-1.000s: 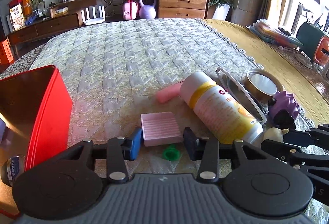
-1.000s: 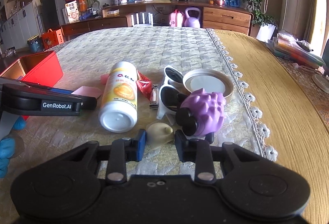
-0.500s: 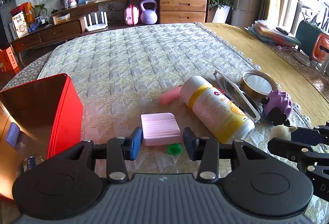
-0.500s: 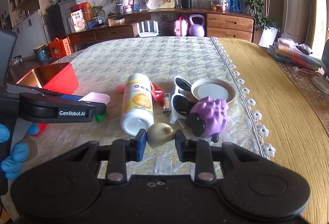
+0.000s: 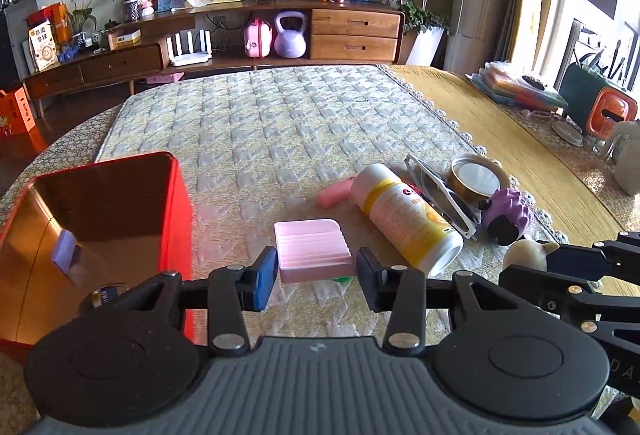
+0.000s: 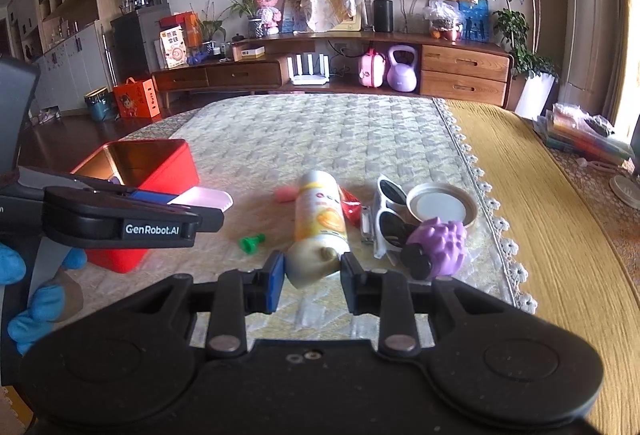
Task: Organize rigid objects
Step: 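Release the soap box into the red tin with the left tool while the right tool releases the beige ball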
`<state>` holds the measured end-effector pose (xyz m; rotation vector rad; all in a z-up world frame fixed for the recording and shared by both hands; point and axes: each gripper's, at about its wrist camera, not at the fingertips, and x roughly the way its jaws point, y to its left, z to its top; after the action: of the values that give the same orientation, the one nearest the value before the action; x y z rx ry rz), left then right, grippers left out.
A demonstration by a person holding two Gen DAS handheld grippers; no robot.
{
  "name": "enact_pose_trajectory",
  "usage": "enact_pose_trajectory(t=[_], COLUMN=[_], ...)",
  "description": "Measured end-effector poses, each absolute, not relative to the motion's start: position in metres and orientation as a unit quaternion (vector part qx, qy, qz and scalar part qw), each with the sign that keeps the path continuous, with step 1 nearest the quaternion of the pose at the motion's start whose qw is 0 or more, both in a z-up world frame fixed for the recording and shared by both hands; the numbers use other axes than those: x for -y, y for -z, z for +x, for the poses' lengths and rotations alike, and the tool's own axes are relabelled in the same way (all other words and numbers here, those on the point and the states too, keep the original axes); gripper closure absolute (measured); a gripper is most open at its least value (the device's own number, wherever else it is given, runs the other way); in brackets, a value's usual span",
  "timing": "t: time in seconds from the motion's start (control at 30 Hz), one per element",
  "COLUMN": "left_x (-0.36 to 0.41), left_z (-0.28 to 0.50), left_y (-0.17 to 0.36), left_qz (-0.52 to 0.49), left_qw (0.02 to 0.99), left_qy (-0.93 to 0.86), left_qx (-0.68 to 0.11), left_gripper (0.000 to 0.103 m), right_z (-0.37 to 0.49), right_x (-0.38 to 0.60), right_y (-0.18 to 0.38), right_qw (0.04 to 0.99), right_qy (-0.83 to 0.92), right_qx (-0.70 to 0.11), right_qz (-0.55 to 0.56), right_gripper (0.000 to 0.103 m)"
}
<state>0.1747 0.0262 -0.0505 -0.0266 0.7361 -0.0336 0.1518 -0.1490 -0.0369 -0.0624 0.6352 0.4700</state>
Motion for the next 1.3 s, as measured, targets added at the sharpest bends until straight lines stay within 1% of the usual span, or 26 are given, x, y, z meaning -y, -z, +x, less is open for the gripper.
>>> enact_pose_trajectory(t=[0.3,0.73,1.03,1.3], left_x=[-0.050,-0.109,-0.158,-0.193], left_z=[0.147,0.120,0.114,0.125], left_y=[0.028,0.010,0.011,0.023], left_qz=[-0.018,-0.034,-0.042,-0.043], left_qw=[0.938,0.941,0.939,0.929], left_qy=[0.015,-0.024,-0.067,-0.097], left_qx=[-0.347,-0.336,-0.333,-0.354], left_gripper=[0.060,0.060,0.060,0.060], right_z=[0.133,0.125,0.135,0.164], right_x=[0.116,0.067,0.024,-0.016], right_y=[0.011,-0.009,-0.011,-0.001], right_qw=[0.919,0.909,0.894,0.872], right_qy=[-0.261,-0.308,-0.347,-0.380], right_qx=[-0.290,-0.271,-0.267,-0.295], right_qz=[-0.052,-0.078,-0.092,-0.090], right_gripper=[0.073,0.073,0.073,0.073])
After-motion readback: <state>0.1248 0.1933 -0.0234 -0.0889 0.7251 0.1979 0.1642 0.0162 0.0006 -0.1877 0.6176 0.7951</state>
